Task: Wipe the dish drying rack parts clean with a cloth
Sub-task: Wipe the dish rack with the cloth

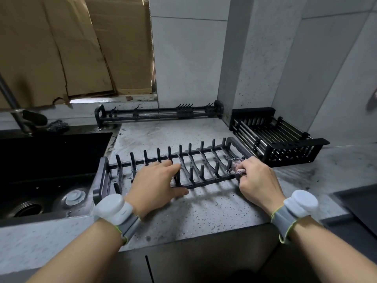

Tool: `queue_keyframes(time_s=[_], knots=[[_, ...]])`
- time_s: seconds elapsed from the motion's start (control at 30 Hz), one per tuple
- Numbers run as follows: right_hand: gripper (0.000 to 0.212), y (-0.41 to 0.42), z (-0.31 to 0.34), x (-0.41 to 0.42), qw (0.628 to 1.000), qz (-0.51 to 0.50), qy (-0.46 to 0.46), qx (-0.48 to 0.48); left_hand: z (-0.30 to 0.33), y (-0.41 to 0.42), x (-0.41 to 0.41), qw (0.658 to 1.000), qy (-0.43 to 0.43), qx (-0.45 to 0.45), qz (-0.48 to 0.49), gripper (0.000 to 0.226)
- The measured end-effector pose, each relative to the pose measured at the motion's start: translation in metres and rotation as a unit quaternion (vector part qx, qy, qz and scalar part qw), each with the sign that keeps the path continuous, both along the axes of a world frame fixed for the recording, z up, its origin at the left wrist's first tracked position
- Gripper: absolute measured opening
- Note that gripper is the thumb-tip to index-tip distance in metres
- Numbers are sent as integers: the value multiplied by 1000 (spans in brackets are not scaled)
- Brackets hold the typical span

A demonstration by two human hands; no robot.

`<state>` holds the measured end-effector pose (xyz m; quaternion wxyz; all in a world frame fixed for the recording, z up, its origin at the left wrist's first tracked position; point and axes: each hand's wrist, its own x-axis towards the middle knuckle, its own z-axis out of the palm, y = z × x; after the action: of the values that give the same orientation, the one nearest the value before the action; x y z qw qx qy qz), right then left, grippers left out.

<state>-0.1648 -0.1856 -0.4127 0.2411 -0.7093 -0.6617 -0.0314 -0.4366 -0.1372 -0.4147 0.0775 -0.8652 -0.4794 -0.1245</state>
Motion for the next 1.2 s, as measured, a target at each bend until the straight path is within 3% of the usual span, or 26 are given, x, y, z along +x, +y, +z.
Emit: queue_keyframes(time_s=[0.1,0.27,0.4,0.53,0.67,0.77,0.93,1.03,1.2], knots=[[29,-5,-12,-2,998,0,-21,54,1,-1,0,1000,-12,-4,-9,50],[32,-11,-30,-5,997,17,-43,67,-2,2,-2,1000,-12,-6,-10,51],[30,-16,-8,9,998,48,35,18,-1,1,-2,1000,-15,-6,-15,51],[39,-26,4,10,992,98,50,-57,-2,1,-3,1000,-19,-4,-13,51],[35,-32,15,3,980,131,137,-53,-2,2,-3,1000,-20,-8,-15,51],[20,-23,9,-8,982,82,164,37,-2,1,-2,1000,-23,-9,-18,50],[22,-5,-16,-17,982,-67,-8,176,-2,1,-2,1000,-20,-3,-15,50],[28,-1,-20,-24,978,-102,14,179,-3,1,-3,1000,-21,-4,-13,50],[14,-2,-29,-39,983,-72,72,155,-3,4,-1,1000,-15,-12,-5,52]])
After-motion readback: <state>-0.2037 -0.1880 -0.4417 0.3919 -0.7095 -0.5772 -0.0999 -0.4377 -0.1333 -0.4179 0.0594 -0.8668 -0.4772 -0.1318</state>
